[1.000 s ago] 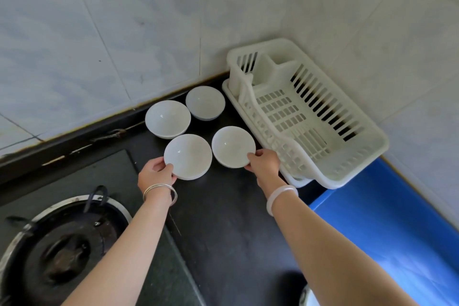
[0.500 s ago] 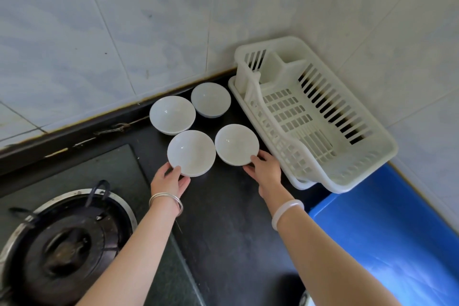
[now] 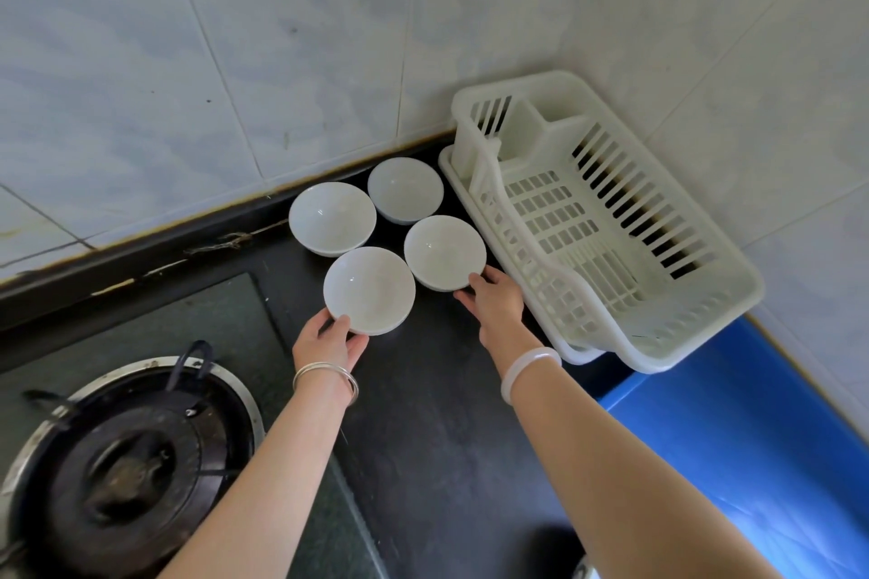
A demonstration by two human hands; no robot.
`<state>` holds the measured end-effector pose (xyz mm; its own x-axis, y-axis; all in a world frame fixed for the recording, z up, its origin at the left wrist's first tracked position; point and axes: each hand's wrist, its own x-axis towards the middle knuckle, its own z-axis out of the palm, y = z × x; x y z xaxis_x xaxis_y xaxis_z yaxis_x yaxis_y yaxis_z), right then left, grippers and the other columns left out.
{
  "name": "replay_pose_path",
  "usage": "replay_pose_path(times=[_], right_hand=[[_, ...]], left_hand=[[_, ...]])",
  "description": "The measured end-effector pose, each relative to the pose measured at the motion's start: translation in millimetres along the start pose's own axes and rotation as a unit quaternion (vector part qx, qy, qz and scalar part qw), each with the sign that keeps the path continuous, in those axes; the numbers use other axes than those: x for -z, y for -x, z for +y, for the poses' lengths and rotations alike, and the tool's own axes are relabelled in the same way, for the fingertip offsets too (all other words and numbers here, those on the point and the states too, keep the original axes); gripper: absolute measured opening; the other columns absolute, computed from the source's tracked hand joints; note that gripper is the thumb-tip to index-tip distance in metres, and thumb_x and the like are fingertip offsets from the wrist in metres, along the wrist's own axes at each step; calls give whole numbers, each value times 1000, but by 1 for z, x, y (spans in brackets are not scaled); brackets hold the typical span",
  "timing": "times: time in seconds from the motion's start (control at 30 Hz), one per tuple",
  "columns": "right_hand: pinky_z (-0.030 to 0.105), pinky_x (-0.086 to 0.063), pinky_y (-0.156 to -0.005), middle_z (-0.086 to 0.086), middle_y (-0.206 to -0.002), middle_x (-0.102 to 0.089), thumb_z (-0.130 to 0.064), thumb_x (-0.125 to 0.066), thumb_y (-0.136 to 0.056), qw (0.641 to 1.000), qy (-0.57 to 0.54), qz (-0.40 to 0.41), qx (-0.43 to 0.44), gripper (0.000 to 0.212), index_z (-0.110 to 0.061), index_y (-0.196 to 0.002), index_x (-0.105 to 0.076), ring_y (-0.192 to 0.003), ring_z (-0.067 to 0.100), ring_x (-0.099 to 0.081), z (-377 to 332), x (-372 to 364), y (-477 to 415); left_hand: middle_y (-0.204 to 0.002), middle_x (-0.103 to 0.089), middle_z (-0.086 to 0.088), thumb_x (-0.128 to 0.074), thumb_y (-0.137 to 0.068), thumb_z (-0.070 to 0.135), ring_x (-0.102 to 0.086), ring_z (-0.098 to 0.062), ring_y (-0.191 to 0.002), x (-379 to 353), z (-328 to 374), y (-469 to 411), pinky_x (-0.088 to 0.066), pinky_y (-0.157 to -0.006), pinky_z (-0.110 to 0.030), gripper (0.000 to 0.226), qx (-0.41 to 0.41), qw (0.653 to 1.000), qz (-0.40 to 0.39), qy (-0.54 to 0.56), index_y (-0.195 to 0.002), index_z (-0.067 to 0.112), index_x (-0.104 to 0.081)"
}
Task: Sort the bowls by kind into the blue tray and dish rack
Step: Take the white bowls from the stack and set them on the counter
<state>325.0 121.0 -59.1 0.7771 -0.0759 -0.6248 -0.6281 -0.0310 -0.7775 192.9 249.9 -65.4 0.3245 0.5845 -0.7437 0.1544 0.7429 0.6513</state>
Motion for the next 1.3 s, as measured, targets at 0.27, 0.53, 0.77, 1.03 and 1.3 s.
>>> replay_pose_path(times=[0.27, 0.53, 0.77, 1.03, 1.3], right_hand=[[32, -57, -83, 11, -126, -60, -13, -54, -95, 1000, -1, -27, -13, 40, -13, -135, -52, -91, 21, -66, 0, 0, 0], [36, -52, -92, 5, -138, -52, -28, -45, -99, 992, 71, -102, -8, 45, -17, -143, -40, -114, 25, -59, -4, 27, 28], [30, -53, -87, -4, -111, -63, -31, -42, -99, 980, 159, -67, 103, 33, -19, -127, -56, -98, 13, -63, 4, 110, 84], [30, -43, -77, -4, -101, -64, -32, -47, -95, 944, 299, 89, 112, 24, -26, -109, -65, -93, 17, -57, 66, 250, 156], [25, -37, -73, 1, -111, -63, -23, -66, -82, 920, 356, 148, 65, 33, -20, -115, -61, -95, 19, -58, 135, 315, 195]], left_hand=[[-107, -58, -2, -58, -87, 4, -64, -26, -92, -1, -1, 1, -56, -78, -35, 31, -13, 1000, 19, -8, -117, 14, -59], [-88, -57, -6, -46, -92, 4, -53, -17, -90, 5, -13, 18, -47, -78, -25, 22, -69, 996, -42, -46, -95, 16, -64], [-123, -58, -10, -54, -89, 6, -57, -20, -108, 19, -60, 59, -45, -93, -28, 40, -84, 973, -127, -174, -129, 5, -51], [-118, -64, -4, -57, -89, 12, -59, -11, -103, 18, -127, 135, -47, -90, -24, 34, -114, 841, -320, -422, -123, 13, -59], [-129, -57, -2, -59, -87, 11, -55, -17, -111, 19, -186, 190, -50, -92, -33, 51, -56, 758, -398, -514, -135, 20, -46]])
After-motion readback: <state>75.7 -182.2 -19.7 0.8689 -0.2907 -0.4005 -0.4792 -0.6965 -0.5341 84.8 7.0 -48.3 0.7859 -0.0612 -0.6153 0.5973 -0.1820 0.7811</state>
